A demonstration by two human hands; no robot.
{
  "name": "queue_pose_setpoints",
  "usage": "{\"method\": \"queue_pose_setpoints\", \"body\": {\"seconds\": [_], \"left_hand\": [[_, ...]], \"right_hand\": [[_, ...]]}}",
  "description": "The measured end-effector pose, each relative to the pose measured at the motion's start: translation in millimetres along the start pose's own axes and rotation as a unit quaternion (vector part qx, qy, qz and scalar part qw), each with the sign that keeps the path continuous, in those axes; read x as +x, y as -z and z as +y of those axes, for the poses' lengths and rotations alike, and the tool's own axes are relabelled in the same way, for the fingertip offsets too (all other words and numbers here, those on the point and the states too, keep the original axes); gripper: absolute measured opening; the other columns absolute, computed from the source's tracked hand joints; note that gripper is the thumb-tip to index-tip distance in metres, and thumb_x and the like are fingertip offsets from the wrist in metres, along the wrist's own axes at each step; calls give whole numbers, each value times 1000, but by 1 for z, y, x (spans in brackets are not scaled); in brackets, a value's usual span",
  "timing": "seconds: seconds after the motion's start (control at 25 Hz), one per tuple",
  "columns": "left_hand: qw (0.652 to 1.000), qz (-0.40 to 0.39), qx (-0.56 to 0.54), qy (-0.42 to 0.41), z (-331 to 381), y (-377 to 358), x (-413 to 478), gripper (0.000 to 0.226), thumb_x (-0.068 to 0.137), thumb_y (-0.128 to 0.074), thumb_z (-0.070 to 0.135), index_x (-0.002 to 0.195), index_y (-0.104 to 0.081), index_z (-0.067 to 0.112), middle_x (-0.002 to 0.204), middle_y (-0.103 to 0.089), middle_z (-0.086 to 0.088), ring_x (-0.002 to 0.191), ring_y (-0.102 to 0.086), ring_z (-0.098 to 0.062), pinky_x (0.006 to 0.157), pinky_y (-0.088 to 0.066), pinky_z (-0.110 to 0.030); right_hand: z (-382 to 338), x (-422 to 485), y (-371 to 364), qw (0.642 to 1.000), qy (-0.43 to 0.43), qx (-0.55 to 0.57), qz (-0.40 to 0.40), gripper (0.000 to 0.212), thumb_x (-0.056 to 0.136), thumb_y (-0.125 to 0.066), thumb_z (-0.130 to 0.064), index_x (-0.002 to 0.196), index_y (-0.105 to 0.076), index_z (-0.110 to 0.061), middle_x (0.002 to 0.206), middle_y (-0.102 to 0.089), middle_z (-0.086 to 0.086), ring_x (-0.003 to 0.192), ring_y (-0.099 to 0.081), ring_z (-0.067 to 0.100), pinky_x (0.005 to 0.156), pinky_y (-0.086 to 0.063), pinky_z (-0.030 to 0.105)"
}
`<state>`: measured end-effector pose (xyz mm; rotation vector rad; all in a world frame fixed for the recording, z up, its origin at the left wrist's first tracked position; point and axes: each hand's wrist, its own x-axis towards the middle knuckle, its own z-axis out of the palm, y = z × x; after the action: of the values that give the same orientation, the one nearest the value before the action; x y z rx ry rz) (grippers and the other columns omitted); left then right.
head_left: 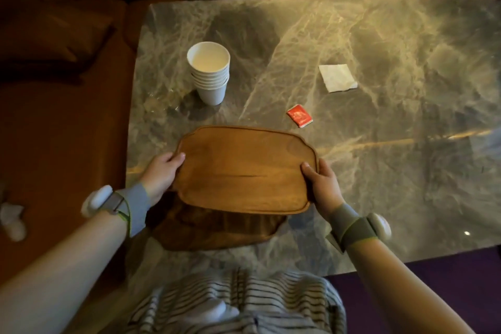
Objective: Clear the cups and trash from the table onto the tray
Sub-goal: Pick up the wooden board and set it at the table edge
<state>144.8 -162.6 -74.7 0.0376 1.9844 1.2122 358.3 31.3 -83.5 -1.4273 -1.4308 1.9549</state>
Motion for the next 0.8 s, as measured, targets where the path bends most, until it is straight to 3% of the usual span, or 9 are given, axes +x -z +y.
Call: {"method": "queue_pose_setpoints", "body": {"seconds": [0.08,0.2,0.32,0.52,0.68,0.8], "left_hand": [[990,46,132,-35,-16,12,1,39,97,-36,29,118,-55,1,121,-58,-20,108,-54,-34,90,-43,-38],[965,52,249,-65,-36,30,-3,41,97,-34,28,112,-56,-3,115,-59,-26,106,-53,-38,88,-41,-39],[953,46,295,-47,-53,38,-8,42,98,-32,28,114,-53,-4,116,-57,-26,108,-52,-39,88,-40,-39],[936,43,344,-62,-73,41,-10,38,98,-32,26,103,-55,-3,105,-60,-28,99,-54,-40,83,-41,-40],[922,59,374,-86,-78,45,-7,37,98,-31,26,99,-56,-2,98,-61,-26,93,-55,-40,76,-39,-38],[910,73,398,-94,-82,49,-8,37,98,-31,26,97,-55,-2,92,-61,-25,87,-55,-40,70,-37,-37]], "right_hand": [[9,-1,-7,999,-6,-51,-11,31,92,-52,-15,120,-48,-4,119,-58,16,112,-56,34,98,-46,47],[21,-3,-13,991,-2,-129,-26,24,91,-54,-17,111,-52,-3,110,-61,18,105,-58,35,92,-48,47],[30,-7,-16,975,0,-219,-29,12,91,-53,-22,88,-53,-11,88,-61,11,90,-58,31,81,-48,42],[38,-8,-14,939,15,-342,-28,31,93,-49,-30,98,-54,0,93,-61,18,90,-60,35,82,-50,46],[39,-8,-10,882,49,-467,-40,33,97,-37,-33,84,-51,-7,84,-61,16,85,-60,36,76,-47,40],[39,-8,-11,840,76,-535,-44,36,97,-31,-37,88,-52,-9,90,-65,16,84,-60,35,73,-46,38]]}}
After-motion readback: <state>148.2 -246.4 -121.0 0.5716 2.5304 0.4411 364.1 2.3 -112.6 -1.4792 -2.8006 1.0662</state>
